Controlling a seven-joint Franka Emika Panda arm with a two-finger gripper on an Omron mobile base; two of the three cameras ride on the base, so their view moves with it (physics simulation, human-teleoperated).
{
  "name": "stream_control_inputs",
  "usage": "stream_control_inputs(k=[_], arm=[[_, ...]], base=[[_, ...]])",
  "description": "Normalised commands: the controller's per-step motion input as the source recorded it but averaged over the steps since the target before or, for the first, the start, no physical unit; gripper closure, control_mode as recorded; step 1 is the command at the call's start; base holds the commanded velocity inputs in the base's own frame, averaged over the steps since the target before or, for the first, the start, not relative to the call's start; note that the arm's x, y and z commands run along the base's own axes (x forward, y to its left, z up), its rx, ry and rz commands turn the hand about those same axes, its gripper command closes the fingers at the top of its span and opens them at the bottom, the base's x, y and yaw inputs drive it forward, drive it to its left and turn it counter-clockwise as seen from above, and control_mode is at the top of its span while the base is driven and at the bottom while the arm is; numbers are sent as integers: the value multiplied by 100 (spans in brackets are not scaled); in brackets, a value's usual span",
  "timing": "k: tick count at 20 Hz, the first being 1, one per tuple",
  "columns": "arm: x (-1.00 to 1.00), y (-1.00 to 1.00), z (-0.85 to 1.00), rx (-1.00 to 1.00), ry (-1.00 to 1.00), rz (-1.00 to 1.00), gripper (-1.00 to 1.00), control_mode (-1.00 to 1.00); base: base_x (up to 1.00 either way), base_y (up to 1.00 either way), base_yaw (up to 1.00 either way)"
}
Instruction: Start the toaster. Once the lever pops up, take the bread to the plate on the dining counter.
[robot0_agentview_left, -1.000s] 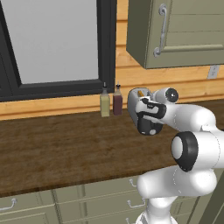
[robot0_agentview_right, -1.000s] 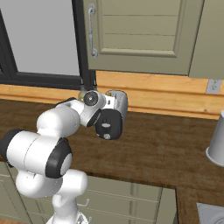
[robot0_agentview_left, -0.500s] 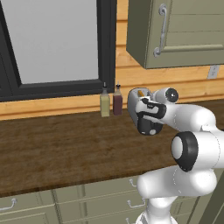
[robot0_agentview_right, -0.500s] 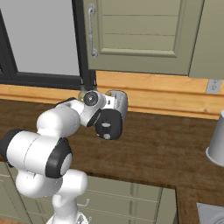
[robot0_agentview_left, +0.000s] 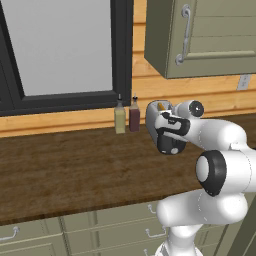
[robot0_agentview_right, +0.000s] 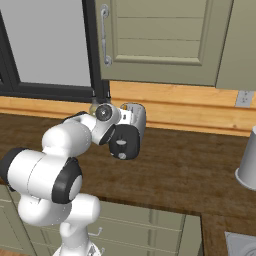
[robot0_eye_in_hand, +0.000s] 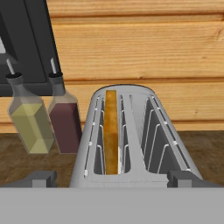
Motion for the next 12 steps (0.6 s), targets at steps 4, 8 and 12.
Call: stream_control_inputs(k=[4, 8, 12], arm=[[0, 0, 0, 0, 0, 0, -100, -100], [0, 0, 0, 0, 0, 0, -100, -100], [0, 0, 0, 0, 0, 0, -100, -100]], base=[[0, 0, 0], [0, 0, 0], [0, 0, 0]])
